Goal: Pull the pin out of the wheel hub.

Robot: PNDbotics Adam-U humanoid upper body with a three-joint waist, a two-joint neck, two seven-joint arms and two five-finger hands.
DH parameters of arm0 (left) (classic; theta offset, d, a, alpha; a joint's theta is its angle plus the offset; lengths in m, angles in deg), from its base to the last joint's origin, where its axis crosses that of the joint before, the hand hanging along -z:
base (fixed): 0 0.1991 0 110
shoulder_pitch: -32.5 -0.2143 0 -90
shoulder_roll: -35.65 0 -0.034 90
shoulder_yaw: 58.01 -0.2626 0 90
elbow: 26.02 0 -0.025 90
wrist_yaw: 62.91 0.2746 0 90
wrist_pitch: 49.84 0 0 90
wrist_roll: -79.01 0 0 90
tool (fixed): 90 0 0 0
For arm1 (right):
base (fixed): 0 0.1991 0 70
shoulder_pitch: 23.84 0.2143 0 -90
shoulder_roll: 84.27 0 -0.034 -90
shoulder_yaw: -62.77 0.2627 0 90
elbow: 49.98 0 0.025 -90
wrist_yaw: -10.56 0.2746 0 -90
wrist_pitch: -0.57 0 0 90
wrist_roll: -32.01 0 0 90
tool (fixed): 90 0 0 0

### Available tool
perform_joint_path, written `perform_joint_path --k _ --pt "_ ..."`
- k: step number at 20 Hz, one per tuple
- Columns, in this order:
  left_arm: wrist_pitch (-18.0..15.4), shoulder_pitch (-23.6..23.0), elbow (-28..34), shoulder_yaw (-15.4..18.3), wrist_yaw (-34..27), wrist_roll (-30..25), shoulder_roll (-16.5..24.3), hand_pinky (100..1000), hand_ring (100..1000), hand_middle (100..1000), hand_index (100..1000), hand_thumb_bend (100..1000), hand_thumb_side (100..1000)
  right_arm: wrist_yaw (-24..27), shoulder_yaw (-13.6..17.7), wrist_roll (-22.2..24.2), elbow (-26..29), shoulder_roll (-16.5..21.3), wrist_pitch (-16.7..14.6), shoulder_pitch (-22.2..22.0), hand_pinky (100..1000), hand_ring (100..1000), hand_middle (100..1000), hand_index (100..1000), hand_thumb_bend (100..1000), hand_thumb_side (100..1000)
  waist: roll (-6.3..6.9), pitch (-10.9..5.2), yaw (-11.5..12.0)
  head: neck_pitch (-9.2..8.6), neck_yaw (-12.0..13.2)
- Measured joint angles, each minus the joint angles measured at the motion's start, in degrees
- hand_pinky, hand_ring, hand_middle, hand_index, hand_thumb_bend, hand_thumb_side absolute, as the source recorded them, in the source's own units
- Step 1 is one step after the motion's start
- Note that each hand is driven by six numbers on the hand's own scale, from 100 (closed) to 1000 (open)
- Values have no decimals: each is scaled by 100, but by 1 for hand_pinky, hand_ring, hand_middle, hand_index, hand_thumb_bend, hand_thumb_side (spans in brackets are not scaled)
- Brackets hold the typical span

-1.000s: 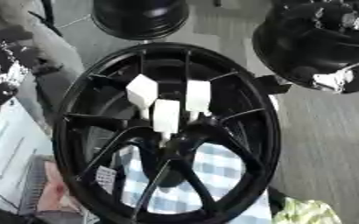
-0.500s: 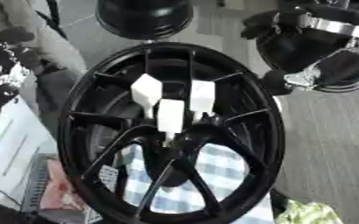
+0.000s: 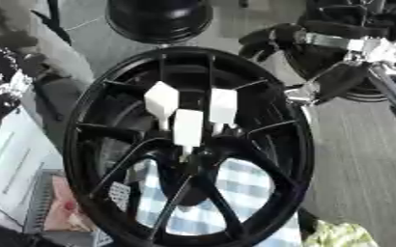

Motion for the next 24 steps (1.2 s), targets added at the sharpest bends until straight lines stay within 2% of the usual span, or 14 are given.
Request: perform_joint_path --k 10,24 --pt "-6 1 -1 -1 0 -10 -1 757 768 788 868 390 448 -181 -41 92 -367 -389 -88 69 816 871 831 979 324 478 2 0 7 0 -10" --pt "-3 1 -2 -2 0 -16 -1 760 768 789 869 389 450 -195 -144 244 -452 -515 -161 90 813 866 820 979 321 482 -12 0 -3 0 -11"
